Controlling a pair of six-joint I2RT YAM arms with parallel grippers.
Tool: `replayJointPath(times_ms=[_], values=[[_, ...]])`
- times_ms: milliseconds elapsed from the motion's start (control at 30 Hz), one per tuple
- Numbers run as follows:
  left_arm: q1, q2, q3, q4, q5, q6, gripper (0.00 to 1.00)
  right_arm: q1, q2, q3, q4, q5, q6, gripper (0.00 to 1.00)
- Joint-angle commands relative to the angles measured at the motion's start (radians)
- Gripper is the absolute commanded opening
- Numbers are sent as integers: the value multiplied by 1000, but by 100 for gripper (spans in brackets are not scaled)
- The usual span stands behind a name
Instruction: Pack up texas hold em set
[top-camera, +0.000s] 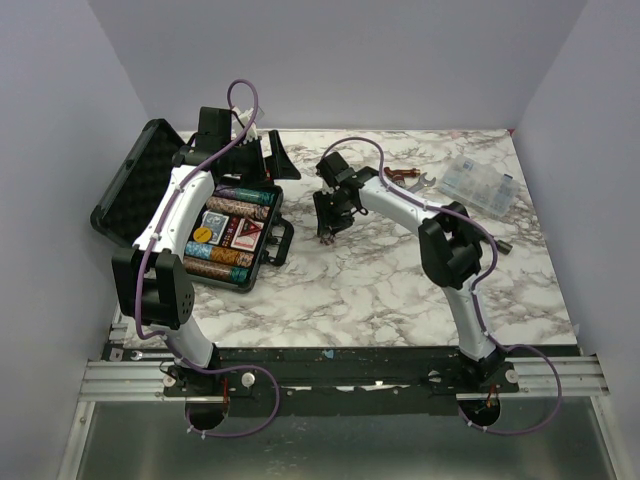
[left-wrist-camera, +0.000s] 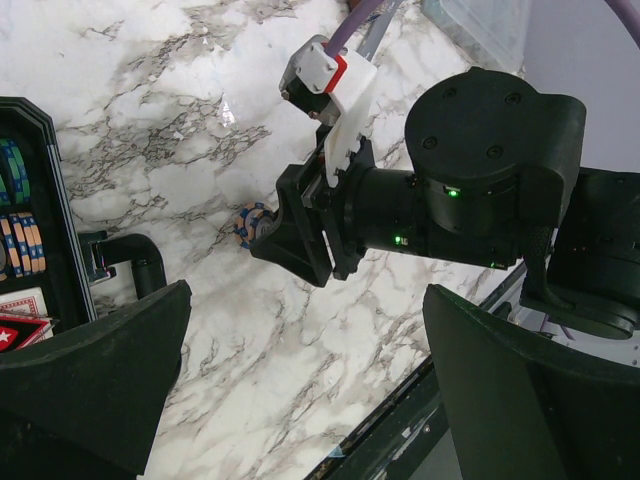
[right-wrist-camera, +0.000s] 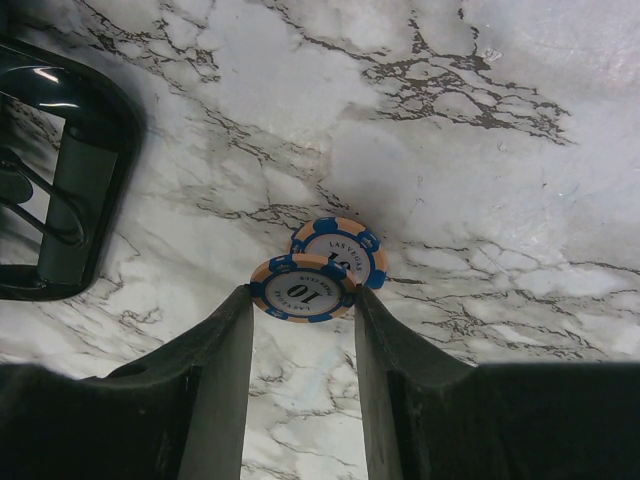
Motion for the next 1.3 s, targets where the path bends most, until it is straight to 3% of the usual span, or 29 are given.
replayJointPath(times_ms=[0,367,867,1067,1267], values=[[3,-23,1,7,25,2,99,5,39,35,-27,24,-13,39],[3,-25,-1,7,25,2,98,6,52,49,-35,45,-19,44],[4,-27,0,6,23,5,98,14,4,54,-34,45,-15,59],[3,-31,-1,6,21,7,98,9,-233,-213,108,208,32,67],[0,-36,-19,26,33,14,98,-10,-588,-688,329,309,44,74]])
